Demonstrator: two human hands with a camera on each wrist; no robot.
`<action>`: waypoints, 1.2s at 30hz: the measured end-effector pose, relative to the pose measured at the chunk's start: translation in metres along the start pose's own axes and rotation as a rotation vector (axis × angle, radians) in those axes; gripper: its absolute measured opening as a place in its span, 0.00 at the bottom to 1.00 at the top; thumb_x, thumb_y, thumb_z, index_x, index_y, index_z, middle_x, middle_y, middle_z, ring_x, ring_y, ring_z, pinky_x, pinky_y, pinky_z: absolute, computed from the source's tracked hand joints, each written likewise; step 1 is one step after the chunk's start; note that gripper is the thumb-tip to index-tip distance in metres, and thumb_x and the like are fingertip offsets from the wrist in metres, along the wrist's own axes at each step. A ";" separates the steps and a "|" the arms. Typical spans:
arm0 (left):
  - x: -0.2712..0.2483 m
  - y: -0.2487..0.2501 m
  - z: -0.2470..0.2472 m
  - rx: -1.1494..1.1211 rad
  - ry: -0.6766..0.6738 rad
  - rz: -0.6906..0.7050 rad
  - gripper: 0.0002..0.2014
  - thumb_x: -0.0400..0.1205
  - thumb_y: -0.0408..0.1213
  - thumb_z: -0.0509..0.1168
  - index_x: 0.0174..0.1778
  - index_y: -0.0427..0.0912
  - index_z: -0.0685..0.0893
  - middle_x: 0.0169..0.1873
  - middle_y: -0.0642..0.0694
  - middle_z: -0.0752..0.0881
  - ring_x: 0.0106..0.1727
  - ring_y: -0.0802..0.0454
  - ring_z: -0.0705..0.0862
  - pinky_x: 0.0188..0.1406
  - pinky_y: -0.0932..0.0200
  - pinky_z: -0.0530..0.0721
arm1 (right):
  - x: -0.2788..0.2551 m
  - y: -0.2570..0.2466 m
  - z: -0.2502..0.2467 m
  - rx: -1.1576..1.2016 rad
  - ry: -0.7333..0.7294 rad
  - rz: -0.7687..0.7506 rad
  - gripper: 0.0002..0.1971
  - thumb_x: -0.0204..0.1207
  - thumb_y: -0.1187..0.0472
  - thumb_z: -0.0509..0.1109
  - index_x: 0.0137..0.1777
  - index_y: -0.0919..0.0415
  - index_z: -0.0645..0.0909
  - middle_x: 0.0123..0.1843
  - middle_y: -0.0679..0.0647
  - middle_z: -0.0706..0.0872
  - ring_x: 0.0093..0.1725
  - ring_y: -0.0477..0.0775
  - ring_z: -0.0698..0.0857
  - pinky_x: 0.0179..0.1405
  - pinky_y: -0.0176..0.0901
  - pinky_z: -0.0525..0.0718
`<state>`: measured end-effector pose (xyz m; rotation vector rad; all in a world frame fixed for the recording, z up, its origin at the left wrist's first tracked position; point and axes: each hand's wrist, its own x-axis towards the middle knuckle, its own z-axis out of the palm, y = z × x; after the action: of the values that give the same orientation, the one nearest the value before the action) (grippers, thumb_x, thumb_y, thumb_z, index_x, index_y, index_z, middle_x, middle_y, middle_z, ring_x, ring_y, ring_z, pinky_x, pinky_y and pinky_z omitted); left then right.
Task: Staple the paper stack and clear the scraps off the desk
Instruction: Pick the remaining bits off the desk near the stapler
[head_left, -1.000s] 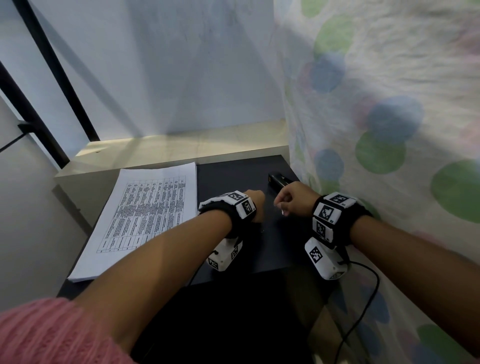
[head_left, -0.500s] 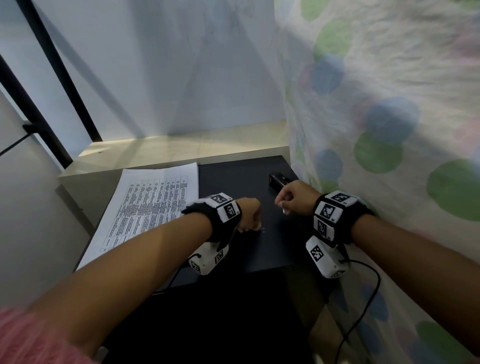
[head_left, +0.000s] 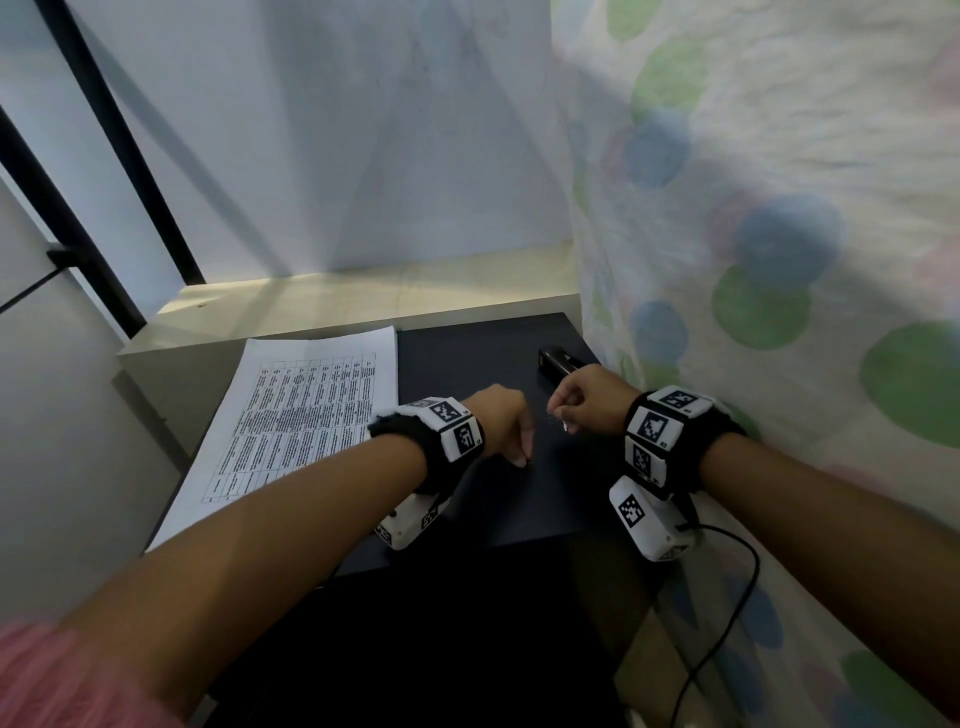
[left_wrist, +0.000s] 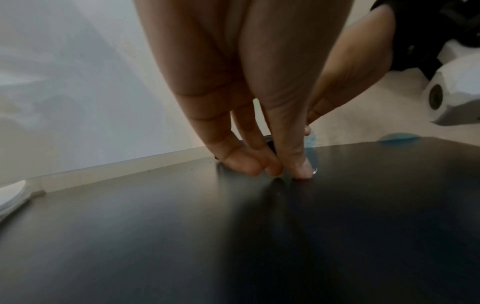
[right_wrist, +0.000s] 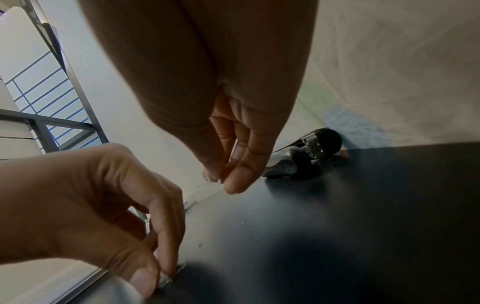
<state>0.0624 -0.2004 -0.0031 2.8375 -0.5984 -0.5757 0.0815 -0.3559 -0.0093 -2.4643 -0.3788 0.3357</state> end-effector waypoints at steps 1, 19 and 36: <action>0.000 0.000 0.000 -0.004 -0.001 0.008 0.10 0.74 0.33 0.74 0.51 0.41 0.91 0.52 0.43 0.90 0.56 0.48 0.87 0.58 0.57 0.82 | 0.000 0.000 0.000 0.003 0.000 0.002 0.14 0.76 0.67 0.67 0.32 0.50 0.78 0.28 0.51 0.83 0.29 0.43 0.82 0.55 0.46 0.83; 0.002 0.000 0.003 0.066 -0.004 0.087 0.08 0.77 0.31 0.69 0.48 0.40 0.91 0.51 0.44 0.91 0.49 0.50 0.86 0.52 0.62 0.80 | 0.006 0.001 0.002 -0.033 -0.008 -0.016 0.09 0.76 0.68 0.66 0.37 0.57 0.81 0.27 0.50 0.82 0.23 0.37 0.81 0.41 0.36 0.80; -0.001 0.004 0.016 0.252 -0.017 0.087 0.11 0.80 0.30 0.60 0.55 0.37 0.85 0.60 0.39 0.84 0.59 0.40 0.84 0.54 0.55 0.80 | 0.003 0.000 0.001 0.008 0.003 -0.016 0.15 0.76 0.68 0.67 0.31 0.51 0.78 0.27 0.51 0.83 0.29 0.43 0.81 0.53 0.44 0.82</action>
<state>0.0538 -0.2056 -0.0159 3.0213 -0.8492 -0.5450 0.0841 -0.3545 -0.0102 -2.4522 -0.3951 0.3265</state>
